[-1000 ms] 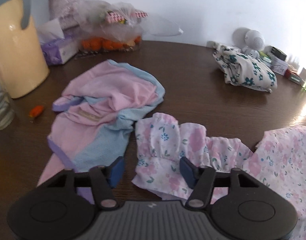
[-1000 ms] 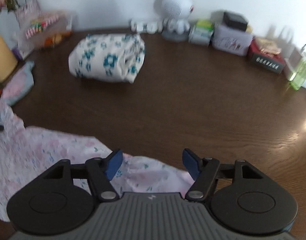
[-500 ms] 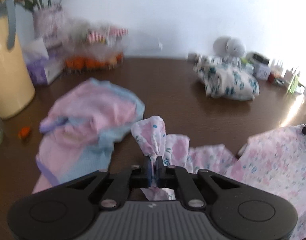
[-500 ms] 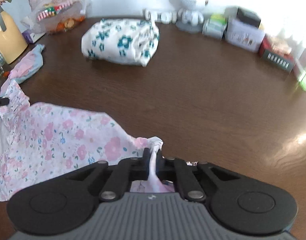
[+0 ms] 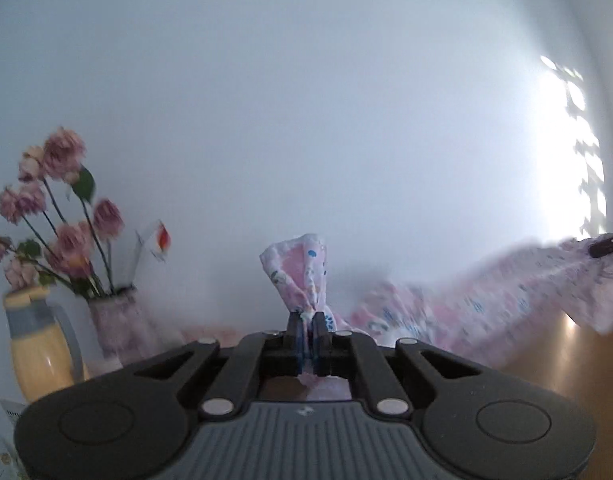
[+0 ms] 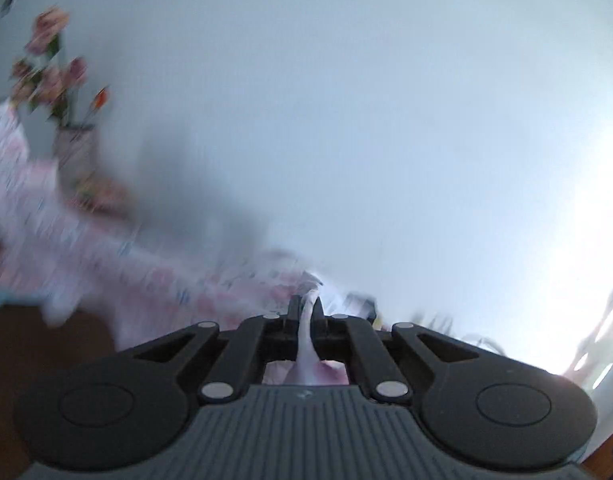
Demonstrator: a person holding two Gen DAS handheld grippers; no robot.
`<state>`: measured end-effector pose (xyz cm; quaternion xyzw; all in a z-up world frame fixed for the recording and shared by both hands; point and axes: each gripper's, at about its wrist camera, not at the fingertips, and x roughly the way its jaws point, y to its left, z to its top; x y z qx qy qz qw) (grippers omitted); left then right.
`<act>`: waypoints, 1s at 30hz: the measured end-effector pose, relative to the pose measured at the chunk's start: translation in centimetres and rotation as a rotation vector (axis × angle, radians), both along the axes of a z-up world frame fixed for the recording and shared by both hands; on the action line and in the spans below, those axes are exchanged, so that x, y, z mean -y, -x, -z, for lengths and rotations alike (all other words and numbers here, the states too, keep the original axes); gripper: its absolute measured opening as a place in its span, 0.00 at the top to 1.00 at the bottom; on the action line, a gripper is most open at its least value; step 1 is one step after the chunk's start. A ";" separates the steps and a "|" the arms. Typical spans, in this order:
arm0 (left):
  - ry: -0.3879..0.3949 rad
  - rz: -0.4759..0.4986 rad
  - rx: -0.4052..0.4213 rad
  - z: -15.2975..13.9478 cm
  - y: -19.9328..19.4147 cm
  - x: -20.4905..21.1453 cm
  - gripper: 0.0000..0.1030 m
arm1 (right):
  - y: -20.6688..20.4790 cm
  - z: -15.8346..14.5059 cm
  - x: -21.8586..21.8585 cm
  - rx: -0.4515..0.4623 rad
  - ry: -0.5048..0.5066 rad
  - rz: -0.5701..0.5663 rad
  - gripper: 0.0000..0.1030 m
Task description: Fold clothes
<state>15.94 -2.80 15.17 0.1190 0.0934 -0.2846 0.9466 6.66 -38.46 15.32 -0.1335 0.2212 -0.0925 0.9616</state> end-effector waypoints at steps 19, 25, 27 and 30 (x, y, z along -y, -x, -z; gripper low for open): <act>-0.150 0.019 -0.417 12.3 2.1 -3.0 0.35 | 2.3 11.5 1.0 -0.330 -0.372 -0.060 0.43; -0.225 0.044 -0.465 13.9 0.6 -1.7 0.35 | -1.4 13.7 1.5 -0.394 -0.390 0.036 0.41; -0.240 0.049 -0.484 14.6 -0.1 -1.5 0.35 | -1.8 14.3 2.0 -0.420 -0.422 0.036 0.40; -0.259 0.052 -0.507 15.5 -0.9 -1.0 0.38 | -2.3 15.7 2.0 -0.469 -0.423 0.041 0.43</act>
